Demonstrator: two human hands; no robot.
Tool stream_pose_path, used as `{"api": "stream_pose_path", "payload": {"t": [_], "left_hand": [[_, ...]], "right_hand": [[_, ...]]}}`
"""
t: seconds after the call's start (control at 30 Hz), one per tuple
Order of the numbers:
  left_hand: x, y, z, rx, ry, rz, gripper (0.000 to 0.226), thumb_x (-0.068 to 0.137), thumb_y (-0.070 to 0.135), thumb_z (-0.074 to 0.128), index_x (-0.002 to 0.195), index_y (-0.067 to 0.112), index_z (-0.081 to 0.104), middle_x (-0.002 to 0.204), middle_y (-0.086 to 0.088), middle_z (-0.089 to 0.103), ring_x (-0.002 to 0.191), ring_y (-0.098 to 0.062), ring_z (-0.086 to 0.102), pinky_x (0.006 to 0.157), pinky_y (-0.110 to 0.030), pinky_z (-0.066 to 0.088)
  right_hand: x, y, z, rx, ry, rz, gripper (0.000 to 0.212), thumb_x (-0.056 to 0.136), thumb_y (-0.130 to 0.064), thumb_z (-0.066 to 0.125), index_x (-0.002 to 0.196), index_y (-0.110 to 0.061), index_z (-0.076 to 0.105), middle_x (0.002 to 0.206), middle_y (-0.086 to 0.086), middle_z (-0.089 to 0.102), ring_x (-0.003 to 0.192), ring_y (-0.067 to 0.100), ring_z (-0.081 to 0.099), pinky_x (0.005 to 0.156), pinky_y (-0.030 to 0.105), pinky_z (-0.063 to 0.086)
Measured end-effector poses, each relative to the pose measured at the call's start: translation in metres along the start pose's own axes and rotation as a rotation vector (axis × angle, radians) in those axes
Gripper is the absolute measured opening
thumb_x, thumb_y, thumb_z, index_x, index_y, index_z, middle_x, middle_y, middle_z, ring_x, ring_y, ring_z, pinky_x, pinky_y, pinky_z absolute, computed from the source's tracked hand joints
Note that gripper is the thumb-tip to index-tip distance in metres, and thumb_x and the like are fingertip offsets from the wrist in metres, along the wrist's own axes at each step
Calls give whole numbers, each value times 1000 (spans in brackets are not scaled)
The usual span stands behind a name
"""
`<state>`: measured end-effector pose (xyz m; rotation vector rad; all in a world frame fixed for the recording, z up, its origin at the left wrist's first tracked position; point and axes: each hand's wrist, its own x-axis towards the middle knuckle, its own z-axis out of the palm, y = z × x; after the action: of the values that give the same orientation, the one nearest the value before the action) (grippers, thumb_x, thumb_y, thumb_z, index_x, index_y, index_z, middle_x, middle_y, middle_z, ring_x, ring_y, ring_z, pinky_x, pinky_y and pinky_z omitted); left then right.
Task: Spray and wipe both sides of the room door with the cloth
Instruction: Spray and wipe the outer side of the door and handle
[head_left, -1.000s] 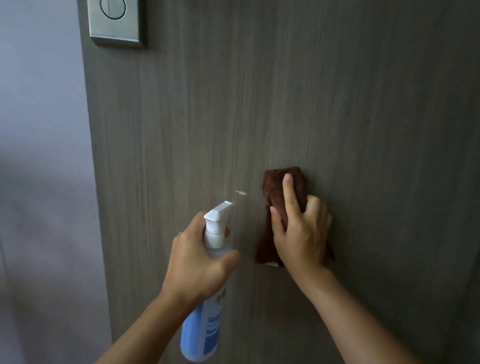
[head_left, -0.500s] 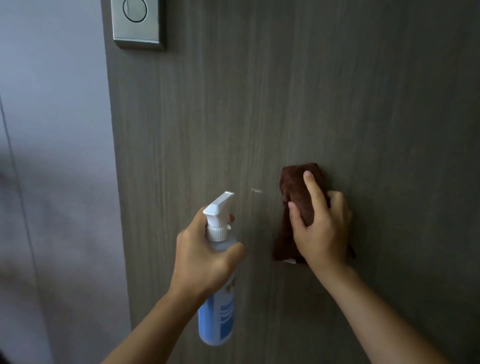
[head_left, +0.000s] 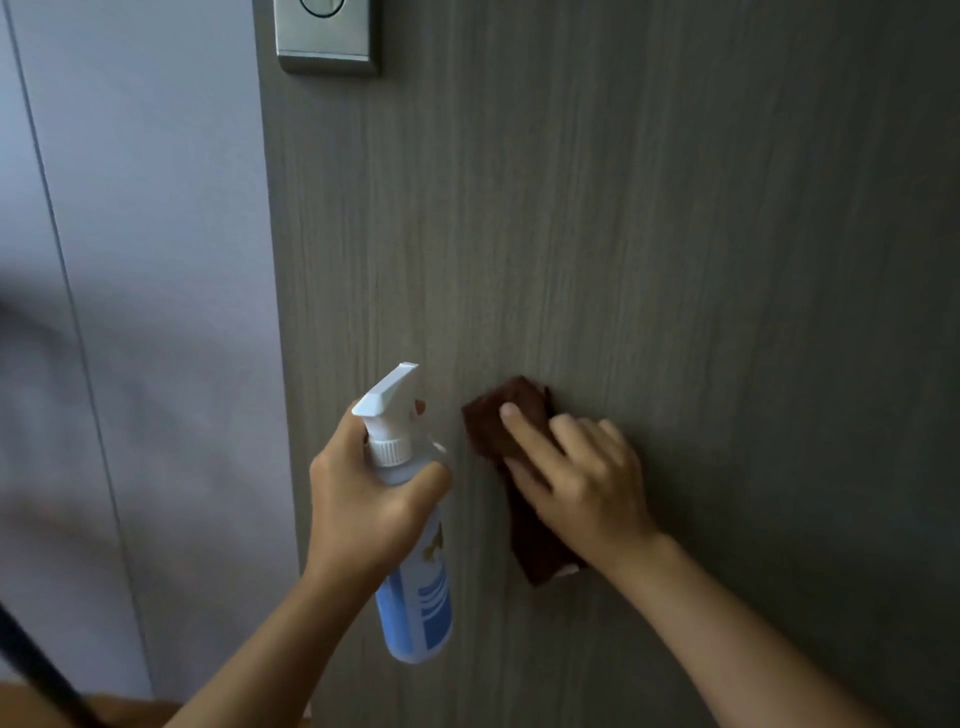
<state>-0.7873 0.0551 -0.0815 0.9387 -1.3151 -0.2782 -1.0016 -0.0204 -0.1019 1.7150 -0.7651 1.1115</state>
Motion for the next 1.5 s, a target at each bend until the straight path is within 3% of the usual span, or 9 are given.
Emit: {"api": "stream_pose_path", "payload": {"t": [0.2,0.27,0.4,0.53,0.63,0.83,1.03,1.27,1.5], "left_hand": [[4,-3,-9,29,8,34,52,70,7,85,97,43,60,86,21,69,72,-7,68,59,-19,55],[5,-1,-11,33,20,43,49,67,14,83,96,46,60,88,23,69,73,-6,68,60,-18,55],[6,-1,-9,16,42,5,51,70,3,85,96,41,62,87,23,70,73,-6,69,59,-23,53],[8,1,-3,-25,38,-46,45,72,4,84,100,34,67,89,16,73,74,-9,71,64,-37,60],[7,2,2,-38,17,-45,45,72,2,84,105,29,69,90,12,73,75,-12,71,64,-35,62],[-1,-2,11,-37,23,-84,41,70,2,84,101,26,69,84,12,73,73,-5,70,57,-15,53],[-4,-8,4,24,1,-81,40,71,3,83,90,32,64,82,14,72,70,-9,70,57,-19,55],[-2,-6,1,29,8,-65,43,70,2,83,102,27,68,86,16,72,73,-8,71,59,-20,55],[-7,-10,3,80,-6,-91,39,72,4,82,96,29,66,89,15,72,74,-11,70,59,-25,59]], "right_hand": [[28,35,-13,-62,143,392,46,98,-38,64,139,-18,66,86,9,60,68,31,57,65,44,51],[11,9,-3,-52,110,283,46,98,-38,66,138,-14,66,85,10,61,66,32,57,62,43,49],[-13,-13,2,-2,-35,-8,42,98,-37,65,135,-16,69,75,6,55,58,29,56,54,41,45],[22,17,-11,-52,57,284,44,97,-40,65,137,-22,67,87,8,62,65,33,62,57,42,52],[30,14,-12,-17,66,390,50,96,-40,67,142,-18,62,96,9,63,69,30,63,58,41,54],[-32,-23,1,72,-165,-44,50,94,-38,67,140,-17,65,85,4,60,61,26,59,57,36,44],[13,13,-13,-5,27,302,48,90,-36,73,136,-22,68,88,5,63,66,29,61,57,38,51],[-38,-17,-1,114,-175,-45,50,89,-31,74,137,-18,67,82,3,59,60,25,58,54,36,42],[9,0,-8,7,26,286,48,94,-35,72,139,-19,65,87,7,58,63,26,58,55,37,48]]}}
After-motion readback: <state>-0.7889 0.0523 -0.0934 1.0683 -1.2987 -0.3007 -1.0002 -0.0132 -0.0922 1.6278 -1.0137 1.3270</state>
